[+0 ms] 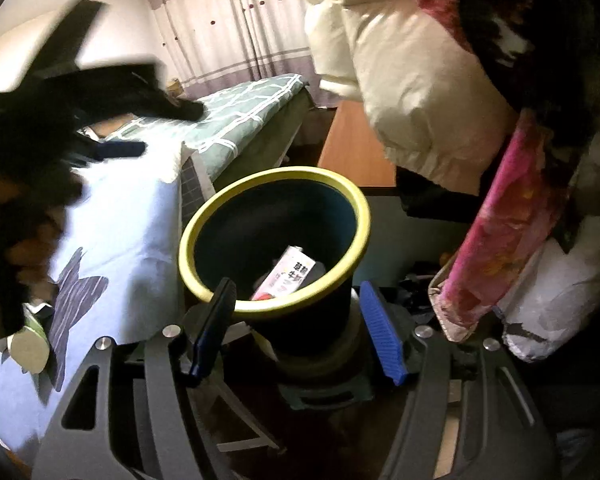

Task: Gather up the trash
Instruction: 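Carry the pink carton over the bin and release it with the left gripper, then grasp the crumpled snack wrapper on the table with the right gripper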

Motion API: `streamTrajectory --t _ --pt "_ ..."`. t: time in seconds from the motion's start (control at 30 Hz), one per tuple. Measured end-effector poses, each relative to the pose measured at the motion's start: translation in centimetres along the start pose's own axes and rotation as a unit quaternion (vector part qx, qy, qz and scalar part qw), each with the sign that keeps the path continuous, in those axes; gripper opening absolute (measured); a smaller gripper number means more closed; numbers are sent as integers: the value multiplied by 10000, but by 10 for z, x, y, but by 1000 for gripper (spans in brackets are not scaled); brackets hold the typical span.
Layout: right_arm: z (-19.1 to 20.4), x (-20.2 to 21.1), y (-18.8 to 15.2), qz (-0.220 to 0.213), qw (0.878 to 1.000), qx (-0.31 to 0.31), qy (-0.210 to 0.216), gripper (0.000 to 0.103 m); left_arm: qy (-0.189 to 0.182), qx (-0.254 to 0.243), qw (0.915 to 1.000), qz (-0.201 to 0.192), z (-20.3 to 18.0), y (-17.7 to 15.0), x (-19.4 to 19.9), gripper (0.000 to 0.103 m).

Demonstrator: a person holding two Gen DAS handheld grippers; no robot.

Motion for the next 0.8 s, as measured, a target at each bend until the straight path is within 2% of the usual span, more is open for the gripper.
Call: streamTrajectory --t 0.13,0.27,0.33,0.47,0.53,0.6,0.7,0.8 --pt "20 2 2 -24 9997 155 208 62 340 75 9968 -716 19 -24 91 96" --pt "53 0 0 3 9979 430 491 62 630 748 9854 -1395 65 -78 188 98" --pt "73 1 0 25 9961 591 658 62 850 1086 9770 -1627 90 -110 227 98" --pt "121 10 2 2 9900 987 1010 62 1688 1541 9554 -1872 132 -174 291 98" --pt "146 19 4 -37 9852 1180 1239 62 2200 1768 9382 -2001 150 -206 323 98" --pt "173 28 6 -43 9791 1377 1495 62 2529 1955 9236 -2113 162 -233 349 98" --pt "221 41 6 -177 9685 1817 1696 62 2785 2162 9076 -2279 180 -260 380 98" --pt "261 47 -1 -49 9554 2167 2007 60 2789 2341 9002 -2387 195 -280 400 98"
Point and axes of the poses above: each gripper's, at about its wrist camera, not at the fingertips, and x roughly against the way its jaws point, z to its left, y to its top, the point moved 1 cm from there along -x, roughly the way its jaws point, and after that the axes turned 7 degrees about -y, right-handed, at the moved point
